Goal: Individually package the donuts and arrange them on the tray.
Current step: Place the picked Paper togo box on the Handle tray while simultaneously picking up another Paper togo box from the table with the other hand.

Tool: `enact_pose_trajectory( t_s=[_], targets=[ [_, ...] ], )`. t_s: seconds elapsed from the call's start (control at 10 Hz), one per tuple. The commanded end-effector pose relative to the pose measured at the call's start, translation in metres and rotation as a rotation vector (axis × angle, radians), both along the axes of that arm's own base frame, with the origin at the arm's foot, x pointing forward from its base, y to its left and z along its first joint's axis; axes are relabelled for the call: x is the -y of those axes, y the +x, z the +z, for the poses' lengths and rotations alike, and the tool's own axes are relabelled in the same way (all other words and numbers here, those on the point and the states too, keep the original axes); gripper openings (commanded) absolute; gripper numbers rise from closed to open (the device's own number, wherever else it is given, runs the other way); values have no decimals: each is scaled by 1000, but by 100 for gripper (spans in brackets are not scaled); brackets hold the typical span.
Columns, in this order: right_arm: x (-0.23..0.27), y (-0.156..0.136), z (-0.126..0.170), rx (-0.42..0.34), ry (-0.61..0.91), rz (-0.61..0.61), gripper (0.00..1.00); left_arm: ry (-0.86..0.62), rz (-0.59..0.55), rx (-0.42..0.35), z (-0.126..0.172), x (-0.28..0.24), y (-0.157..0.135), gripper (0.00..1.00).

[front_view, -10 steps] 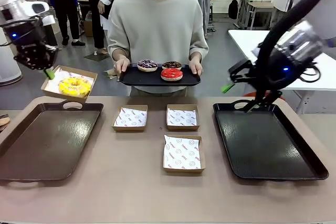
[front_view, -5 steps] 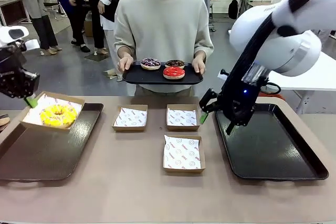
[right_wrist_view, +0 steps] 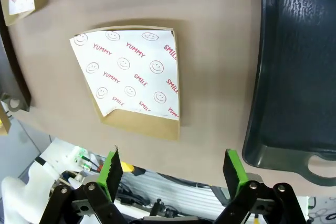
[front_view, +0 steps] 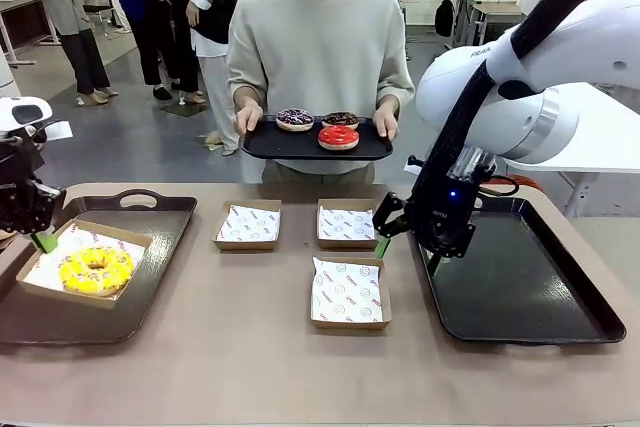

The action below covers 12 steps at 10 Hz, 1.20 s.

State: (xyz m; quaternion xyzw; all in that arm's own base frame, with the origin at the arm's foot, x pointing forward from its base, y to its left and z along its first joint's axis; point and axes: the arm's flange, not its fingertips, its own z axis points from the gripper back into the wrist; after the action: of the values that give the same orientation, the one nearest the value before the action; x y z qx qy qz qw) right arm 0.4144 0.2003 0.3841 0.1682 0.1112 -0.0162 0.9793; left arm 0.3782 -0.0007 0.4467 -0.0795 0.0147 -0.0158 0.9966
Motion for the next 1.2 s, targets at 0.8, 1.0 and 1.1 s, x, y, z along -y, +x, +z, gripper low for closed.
enact_pose_trajectory(
  t_s=[0.8, 1.0, 1.1],
  targets=[
    [1, 1, 2, 2, 8, 1, 100, 0, 0, 0, 0, 0, 0, 1],
    [-18, 0, -5, 113, -170, -14, 100, 39, 24, -1, -6, 2, 0, 1],
    [-31, 1, -11, 132, -253, -15, 100, 69, 22, -14, -10, 3, -3, 1]
  ],
)
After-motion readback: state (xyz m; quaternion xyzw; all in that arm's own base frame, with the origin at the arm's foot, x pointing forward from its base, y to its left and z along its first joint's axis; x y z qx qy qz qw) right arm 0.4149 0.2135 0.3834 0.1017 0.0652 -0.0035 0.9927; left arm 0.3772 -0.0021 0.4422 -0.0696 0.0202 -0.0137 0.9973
